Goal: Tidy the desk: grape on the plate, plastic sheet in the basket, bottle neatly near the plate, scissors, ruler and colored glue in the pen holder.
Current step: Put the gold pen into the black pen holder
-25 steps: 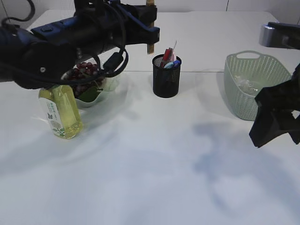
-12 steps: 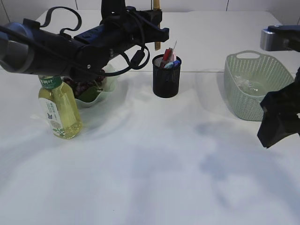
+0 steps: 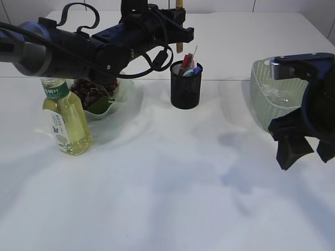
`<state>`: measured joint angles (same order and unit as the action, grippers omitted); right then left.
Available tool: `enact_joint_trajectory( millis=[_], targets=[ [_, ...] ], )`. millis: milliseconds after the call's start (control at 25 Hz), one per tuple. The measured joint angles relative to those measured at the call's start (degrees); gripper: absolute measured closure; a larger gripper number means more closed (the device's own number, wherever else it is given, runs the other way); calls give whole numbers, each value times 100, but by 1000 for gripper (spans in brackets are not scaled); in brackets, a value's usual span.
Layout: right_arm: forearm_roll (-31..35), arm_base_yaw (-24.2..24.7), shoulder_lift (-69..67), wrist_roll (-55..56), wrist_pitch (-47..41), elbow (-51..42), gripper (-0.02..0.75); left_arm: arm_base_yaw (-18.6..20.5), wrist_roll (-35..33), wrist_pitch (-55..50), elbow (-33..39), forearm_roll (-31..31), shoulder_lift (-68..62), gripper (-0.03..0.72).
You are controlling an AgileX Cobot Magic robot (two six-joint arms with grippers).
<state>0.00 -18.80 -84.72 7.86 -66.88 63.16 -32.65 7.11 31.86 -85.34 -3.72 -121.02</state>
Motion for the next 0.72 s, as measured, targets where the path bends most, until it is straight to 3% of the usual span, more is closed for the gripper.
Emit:
enact_joint_trajectory(
  millis=[720],
  targets=[
    [0, 0, -221, 10, 786, 0, 163, 0, 90, -949, -1657, -33, -1290, 641]
  ],
)
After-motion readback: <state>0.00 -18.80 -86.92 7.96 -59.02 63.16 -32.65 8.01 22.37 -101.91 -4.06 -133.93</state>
